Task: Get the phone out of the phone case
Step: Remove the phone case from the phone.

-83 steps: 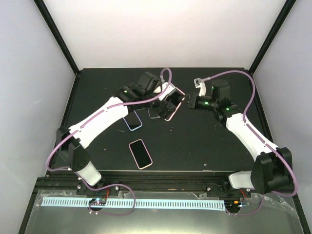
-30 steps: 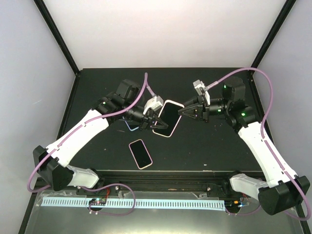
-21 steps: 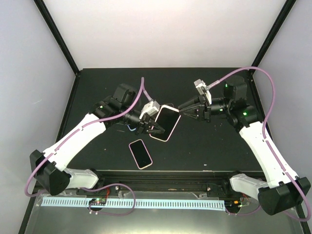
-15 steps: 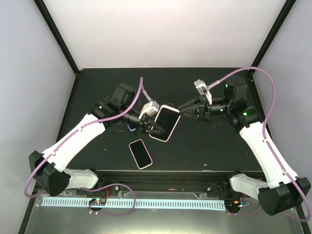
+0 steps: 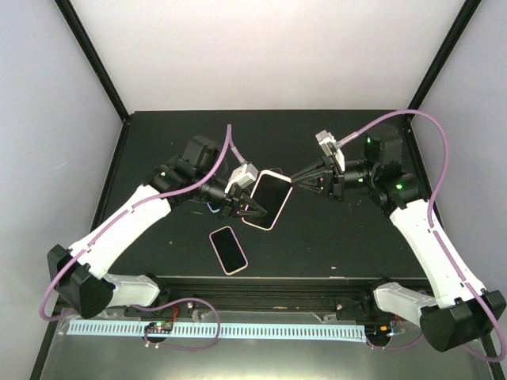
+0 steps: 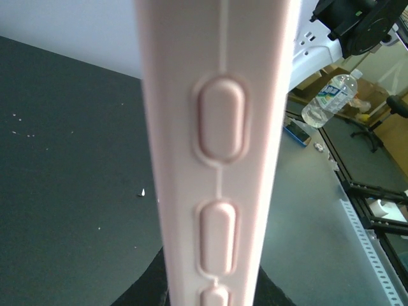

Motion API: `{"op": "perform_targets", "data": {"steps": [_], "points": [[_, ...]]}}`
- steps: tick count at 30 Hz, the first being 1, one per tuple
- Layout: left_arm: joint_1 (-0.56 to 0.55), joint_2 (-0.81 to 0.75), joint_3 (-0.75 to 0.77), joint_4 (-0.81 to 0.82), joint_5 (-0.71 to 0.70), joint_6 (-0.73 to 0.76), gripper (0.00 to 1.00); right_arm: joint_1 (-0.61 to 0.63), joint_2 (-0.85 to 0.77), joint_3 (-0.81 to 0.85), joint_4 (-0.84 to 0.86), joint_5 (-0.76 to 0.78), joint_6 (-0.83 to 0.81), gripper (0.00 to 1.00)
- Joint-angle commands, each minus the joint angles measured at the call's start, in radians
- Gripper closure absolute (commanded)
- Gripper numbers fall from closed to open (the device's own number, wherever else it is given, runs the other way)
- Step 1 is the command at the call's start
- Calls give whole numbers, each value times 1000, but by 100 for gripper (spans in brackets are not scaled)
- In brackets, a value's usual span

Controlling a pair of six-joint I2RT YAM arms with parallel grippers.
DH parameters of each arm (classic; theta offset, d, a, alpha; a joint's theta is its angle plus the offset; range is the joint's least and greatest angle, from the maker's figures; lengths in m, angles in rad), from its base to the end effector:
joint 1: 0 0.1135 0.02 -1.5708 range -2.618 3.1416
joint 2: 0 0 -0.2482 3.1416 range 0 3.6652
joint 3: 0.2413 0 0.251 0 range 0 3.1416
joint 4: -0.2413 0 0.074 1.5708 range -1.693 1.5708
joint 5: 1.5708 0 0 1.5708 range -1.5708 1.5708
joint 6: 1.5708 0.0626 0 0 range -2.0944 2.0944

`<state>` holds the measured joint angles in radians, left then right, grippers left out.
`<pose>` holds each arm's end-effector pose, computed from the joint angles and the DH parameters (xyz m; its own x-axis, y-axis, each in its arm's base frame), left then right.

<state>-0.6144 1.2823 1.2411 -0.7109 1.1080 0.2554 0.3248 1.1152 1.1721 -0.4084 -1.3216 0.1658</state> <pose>0.1882 -0.2013 0.3317 -0.3402 0.3781 -0.8610 0.9067 -0.1110 -0.4070 0.2031 0.1324 0.3793 -0.4771 -0.1177 -0.8709 -0.8742 -0.0377 0.4840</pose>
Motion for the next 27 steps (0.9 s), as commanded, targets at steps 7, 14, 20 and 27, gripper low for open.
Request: {"op": "perform_targets", "data": {"steps": [7,14,20,27], "points": [[-1,-55,42,61,207,70,98,-7,21,-12,7,48,12,86],[-10,-58,54,88,233,30,98,-9,40,-24,11,65,12,88],[-16,-63,56,98,260,19,98,-19,53,-49,44,73,38,90],[-17,-67,60,100,271,18,98,-36,66,-60,79,73,79,91]]}}
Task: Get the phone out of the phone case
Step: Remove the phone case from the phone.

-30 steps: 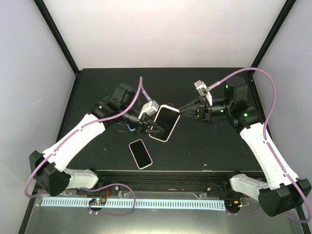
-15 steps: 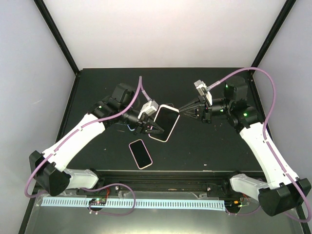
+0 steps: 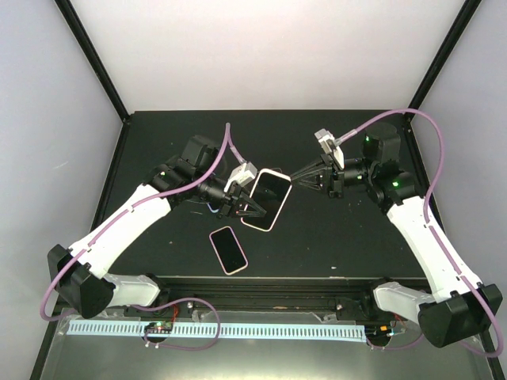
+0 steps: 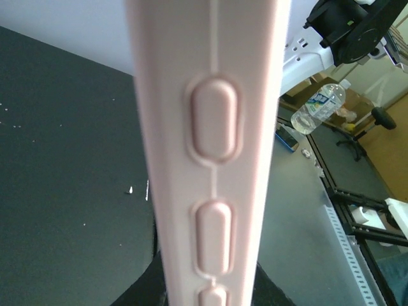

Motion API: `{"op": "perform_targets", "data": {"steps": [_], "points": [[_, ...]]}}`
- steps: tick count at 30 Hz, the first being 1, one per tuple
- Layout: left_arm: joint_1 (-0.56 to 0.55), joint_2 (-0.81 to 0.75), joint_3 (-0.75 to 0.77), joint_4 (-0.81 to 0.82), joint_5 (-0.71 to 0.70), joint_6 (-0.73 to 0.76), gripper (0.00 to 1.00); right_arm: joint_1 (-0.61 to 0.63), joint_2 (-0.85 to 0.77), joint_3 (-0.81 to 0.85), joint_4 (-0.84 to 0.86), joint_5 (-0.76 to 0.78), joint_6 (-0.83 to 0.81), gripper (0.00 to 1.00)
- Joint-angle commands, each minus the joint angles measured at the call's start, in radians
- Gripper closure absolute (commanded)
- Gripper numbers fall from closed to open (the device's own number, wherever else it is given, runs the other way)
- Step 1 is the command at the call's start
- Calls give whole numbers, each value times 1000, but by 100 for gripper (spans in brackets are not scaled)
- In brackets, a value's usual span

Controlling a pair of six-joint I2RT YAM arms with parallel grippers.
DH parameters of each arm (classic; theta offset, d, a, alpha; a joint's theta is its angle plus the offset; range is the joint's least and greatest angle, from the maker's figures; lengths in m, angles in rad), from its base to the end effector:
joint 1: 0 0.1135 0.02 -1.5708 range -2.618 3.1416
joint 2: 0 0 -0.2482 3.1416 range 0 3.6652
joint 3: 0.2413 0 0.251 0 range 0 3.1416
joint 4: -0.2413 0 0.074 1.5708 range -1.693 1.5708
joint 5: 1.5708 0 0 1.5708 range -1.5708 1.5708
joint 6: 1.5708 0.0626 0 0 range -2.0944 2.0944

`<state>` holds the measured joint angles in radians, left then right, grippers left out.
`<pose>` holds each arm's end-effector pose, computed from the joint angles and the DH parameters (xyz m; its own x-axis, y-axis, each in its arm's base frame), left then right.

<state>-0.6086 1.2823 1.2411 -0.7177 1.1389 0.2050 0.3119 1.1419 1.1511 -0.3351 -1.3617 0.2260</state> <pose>0.1874 -0.1999 0.3324 -0.3940 0.3784 -0.8376 0.8786 -0.1127 -0.4641 0.2119 0.1327 0.3736 -0.5089 -0.1152 -0.8531 -0.8534 -0.0626 0.5175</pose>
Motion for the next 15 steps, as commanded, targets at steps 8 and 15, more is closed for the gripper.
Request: {"op": "perform_targets", "data": {"steps": [8,15], "points": [[-25,-60,72,122,245,54,98,-23,42,-69,33,121,38,91],[-26,-58,75,118,252,59,98,-23,47,-76,36,130,39,92]]}}
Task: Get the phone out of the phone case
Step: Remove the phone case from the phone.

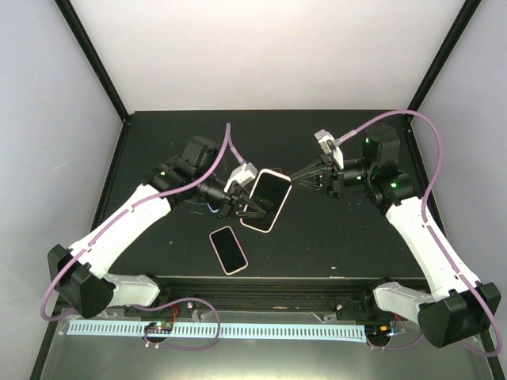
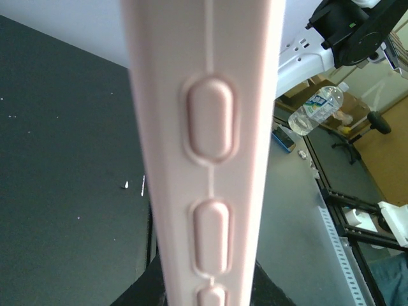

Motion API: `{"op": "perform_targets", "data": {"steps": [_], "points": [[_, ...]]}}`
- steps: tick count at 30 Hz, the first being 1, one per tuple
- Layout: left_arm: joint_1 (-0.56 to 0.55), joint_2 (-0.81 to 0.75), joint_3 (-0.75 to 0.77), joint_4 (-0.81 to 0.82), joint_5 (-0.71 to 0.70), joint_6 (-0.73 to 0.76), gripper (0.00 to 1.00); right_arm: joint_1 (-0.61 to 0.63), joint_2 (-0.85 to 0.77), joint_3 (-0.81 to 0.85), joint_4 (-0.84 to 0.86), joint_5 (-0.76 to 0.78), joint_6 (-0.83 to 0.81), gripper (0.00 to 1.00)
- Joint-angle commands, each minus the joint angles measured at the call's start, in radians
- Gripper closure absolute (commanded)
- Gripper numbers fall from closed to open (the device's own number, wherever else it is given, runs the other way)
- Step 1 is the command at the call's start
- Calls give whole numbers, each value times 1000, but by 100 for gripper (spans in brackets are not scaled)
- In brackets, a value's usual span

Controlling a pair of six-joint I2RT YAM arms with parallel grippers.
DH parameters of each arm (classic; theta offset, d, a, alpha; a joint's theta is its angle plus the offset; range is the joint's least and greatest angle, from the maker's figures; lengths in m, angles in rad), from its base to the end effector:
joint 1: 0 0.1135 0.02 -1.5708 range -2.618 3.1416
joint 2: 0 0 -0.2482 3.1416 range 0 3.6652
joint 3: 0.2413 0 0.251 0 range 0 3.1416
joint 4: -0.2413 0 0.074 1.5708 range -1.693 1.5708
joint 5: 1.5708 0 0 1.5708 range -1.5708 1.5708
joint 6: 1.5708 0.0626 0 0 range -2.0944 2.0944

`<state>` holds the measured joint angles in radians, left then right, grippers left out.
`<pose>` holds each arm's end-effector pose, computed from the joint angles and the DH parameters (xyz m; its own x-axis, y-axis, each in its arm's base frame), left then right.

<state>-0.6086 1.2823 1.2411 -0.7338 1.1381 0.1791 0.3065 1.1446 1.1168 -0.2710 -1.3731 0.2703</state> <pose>0.1866 -0.1993 0.3312 -0.4274 0.3889 -0.8162 0.8618 -0.0976 -0.4978 0.2152 0.1325 0.3673 -0.5249 -0.1111 -0.8439 -0.8431 -0.0683 0.5334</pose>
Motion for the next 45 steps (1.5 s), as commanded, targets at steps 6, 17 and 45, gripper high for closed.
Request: {"op": "perform_targets", "data": {"steps": [6,17,45], "points": [[-26,-59,76,128,252,91,98,-24,50,-50,-10,141,14,92],[-25,-56,91,131,264,85,99,-28,58,-86,5,182,29,92],[16,-31,9,353,118,-153,98,-108,-89,-86,138,83,144,28]]}}
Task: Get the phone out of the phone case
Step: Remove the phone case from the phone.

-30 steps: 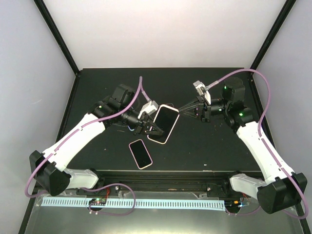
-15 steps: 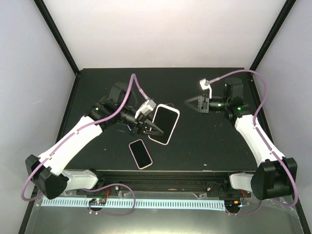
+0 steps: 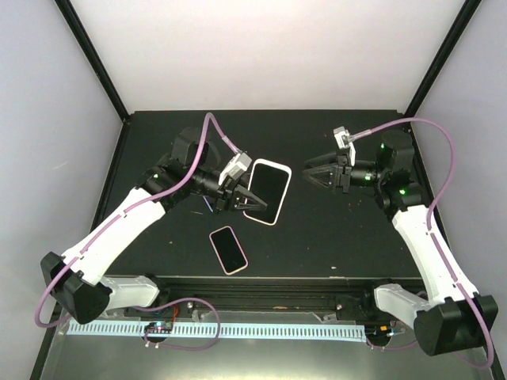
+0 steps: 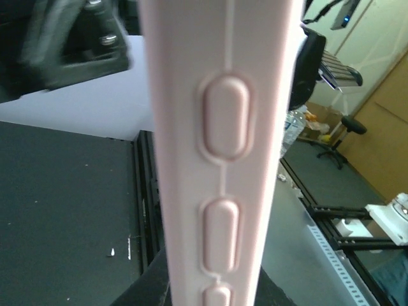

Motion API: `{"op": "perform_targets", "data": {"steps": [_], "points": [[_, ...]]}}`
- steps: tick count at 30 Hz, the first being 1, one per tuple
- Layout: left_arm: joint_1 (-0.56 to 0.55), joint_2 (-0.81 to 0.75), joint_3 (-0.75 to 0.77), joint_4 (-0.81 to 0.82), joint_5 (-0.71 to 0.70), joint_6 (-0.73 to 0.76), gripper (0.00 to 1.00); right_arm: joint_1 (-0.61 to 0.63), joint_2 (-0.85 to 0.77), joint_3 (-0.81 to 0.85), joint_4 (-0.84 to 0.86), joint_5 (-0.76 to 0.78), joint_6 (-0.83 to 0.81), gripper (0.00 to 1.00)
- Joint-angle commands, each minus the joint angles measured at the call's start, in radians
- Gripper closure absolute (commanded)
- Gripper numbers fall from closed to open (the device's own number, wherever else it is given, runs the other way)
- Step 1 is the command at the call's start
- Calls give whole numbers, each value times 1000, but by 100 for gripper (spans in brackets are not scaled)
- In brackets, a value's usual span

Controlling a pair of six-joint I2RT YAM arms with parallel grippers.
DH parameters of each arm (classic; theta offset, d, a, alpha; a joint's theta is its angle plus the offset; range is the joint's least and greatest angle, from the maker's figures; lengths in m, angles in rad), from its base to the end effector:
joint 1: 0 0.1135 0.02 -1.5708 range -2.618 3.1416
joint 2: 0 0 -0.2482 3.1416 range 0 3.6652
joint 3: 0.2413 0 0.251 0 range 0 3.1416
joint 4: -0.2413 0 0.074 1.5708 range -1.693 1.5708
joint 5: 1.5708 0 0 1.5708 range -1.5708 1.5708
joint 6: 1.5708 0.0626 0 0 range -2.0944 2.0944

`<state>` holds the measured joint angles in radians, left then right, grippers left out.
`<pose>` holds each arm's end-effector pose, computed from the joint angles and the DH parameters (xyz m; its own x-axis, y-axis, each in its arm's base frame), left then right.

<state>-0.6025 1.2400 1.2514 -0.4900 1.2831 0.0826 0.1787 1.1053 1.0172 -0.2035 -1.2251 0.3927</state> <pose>0.1834 -0.1990 0.3687 -0.3070 0.2396 -0.9211 0.8905 -0.2693 -0.3669 0.2334 0.1020 0.3462 -0.6238 0.0191 -0.7814 -0.7666 0.1797 0.6164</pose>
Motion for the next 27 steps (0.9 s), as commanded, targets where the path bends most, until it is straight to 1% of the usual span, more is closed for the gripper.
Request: {"op": "perform_targets", "data": {"steps": [1,3,6,13,16,21,25,27], "points": [[10,16,-3,114,-32,-58,98,30,-57,18,69,-72,20,24],[10,19,-6,120,-38,-60,98,52,-72,27,65,-74,12,19],[9,22,-9,127,-76,-69,98,84,-90,41,49,-60,-11,18],[9,35,-12,141,-144,-101,98,143,-65,69,41,-33,-15,18],[7,65,-12,146,-170,-110,98,166,-44,83,49,-3,-7,21],[-4,84,-4,139,-215,-110,98,181,-12,83,111,41,53,35],[-11,97,5,119,-253,-103,98,188,5,88,113,75,59,54],[-11,99,5,115,-255,-100,98,188,6,90,91,93,40,61]]}}
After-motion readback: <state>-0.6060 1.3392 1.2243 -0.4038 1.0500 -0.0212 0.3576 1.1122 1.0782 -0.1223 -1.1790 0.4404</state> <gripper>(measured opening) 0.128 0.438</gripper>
